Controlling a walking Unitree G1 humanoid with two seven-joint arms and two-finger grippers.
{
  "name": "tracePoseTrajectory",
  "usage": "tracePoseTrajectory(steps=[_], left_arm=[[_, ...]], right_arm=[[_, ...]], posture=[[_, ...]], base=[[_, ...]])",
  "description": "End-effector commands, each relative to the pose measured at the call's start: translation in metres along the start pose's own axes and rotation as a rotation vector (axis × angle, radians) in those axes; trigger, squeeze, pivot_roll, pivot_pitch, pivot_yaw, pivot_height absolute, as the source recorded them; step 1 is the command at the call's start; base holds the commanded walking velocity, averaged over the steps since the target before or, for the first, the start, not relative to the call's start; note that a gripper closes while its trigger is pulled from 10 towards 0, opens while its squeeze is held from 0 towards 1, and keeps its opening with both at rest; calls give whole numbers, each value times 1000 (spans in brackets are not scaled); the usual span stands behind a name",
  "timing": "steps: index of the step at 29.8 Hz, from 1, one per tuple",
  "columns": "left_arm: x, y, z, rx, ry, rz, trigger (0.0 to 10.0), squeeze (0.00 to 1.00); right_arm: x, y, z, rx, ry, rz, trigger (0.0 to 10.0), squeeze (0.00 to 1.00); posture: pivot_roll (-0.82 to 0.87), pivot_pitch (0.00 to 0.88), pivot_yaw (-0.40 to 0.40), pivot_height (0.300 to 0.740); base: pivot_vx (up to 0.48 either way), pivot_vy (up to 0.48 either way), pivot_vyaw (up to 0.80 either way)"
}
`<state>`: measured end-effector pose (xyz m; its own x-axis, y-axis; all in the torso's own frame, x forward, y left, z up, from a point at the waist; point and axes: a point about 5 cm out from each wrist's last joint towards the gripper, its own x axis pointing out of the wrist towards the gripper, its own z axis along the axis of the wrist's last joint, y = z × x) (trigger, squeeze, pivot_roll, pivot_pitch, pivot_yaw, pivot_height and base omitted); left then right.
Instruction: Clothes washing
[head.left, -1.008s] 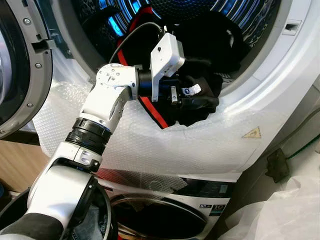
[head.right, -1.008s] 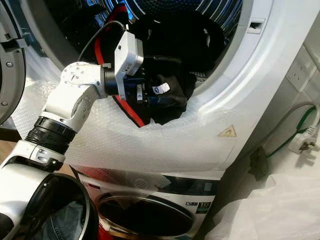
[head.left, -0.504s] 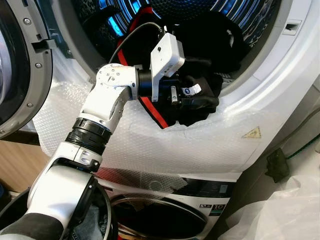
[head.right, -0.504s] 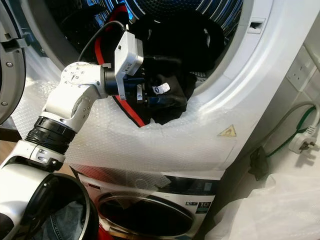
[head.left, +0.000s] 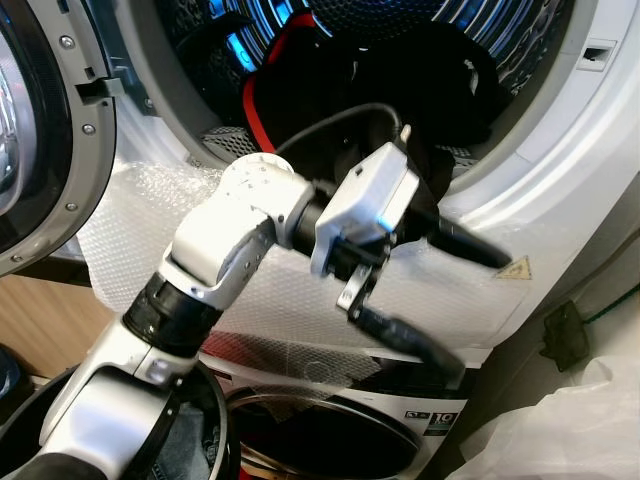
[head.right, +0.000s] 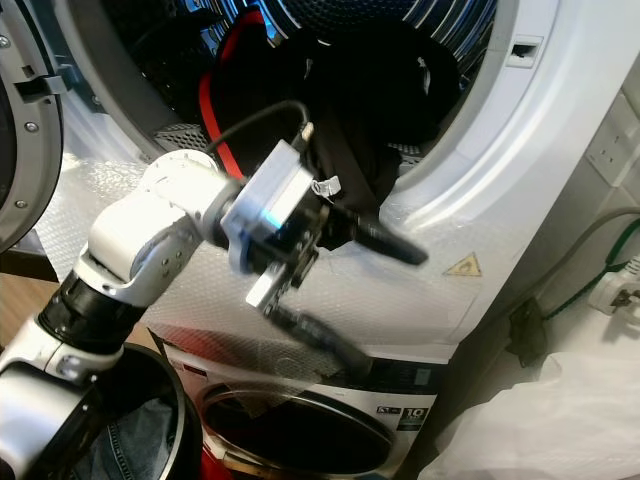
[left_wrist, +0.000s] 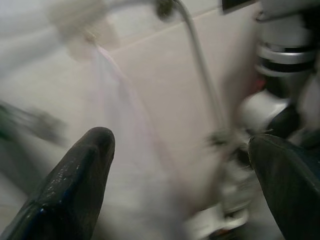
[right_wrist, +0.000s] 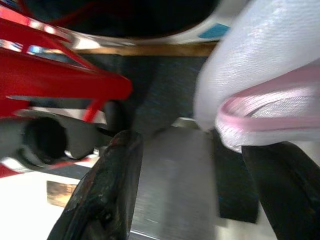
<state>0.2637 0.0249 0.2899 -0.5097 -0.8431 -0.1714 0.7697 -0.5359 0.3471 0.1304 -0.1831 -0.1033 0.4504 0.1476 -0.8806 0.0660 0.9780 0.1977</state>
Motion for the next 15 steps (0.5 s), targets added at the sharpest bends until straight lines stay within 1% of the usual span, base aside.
tracePoseTrajectory(steps=[1, 3, 4, 5, 6, 7, 8, 9, 10, 11, 12, 13, 14, 15], left_arm=[[24, -23, -49, -256, -30, -62, 10000, 0], [24, -23, -49, -256, -30, -62, 10000, 0], [36, -39, -88, -392, -11, -41, 10000, 0], [36, -39, -88, -392, -11, -41, 10000, 0], [51, -62, -126, -506, 39, -44, 10000, 0], [61, -79, -149, -575, 73, -58, 10000, 0], [61, -79, -149, -575, 73, -58, 10000, 0], [66, -89, -168, -643, 111, -32, 10000, 0], [66, -96, -192, -730, 152, 40, 10000, 0], [66, -96, -192, -730, 152, 40, 10000, 0], [67, -102, -211, -804, 197, 131, 10000, 0], [71, -123, -241, -929, 295, 253, 10000, 0], [71, -127, -246, -949, 315, 272, 10000, 0], [72, -135, -256, -986, 350, 357, 10000, 0]], right_arm=[[5, 128, 60, -160, -135, 776, 10000, 0], [5, 128, 60, -160, -135, 776, 10000, 0], [5, 127, 59, -150, -134, 774, 10000, 0], [5, 127, 59, -150, -134, 774, 10000, 0], [5, 125, 58, -145, -133, 772, 10000, 0], [5, 124, 58, -142, -134, 771, 10000, 0], [5, 124, 58, -142, -134, 771, 10000, 0], [5, 122, 58, -139, -135, 766, 10000, 0], [5, 120, 59, -137, -138, 759, 10000, 0], [5, 120, 59, -137, -138, 759, 10000, 0], [5, 118, 59, -135, -139, 753, 10000, 0], [5, 116, 59, -133, -141, 745, 10000, 0], [6, 115, 60, -133, -141, 738, 10000, 0], [6, 113, 60, -131, -143, 731, 10000, 0]], posture=[[-6, 0, 0, 740], [-6, 0, 0, 740], [-14, 0, 0, 740], [-14, 0, 0, 740], [-21, 0, 0, 740], [-21, 0, 0, 740], [-21, 0, 0, 740], [-22, 0, 0, 740], [-28, 0, 0, 740], [-28, 0, 0, 740], [-35, 0, 0, 740], [-39, 0, 0, 740], [-50, 0, 0, 740], [-63, 0, 87, 740]], base=[[0, 0, 0], [0, 0, 0], [0, 0, 0], [0, 0, 0], [0, 0, 0], [0, 0, 0], [0, 0, 0], [0, 0, 0], [0, 0, 0], [0, 0, 0], [0, 0, 0], [0, 0, 0], [0, 0, 0], [0, 0, 0]])
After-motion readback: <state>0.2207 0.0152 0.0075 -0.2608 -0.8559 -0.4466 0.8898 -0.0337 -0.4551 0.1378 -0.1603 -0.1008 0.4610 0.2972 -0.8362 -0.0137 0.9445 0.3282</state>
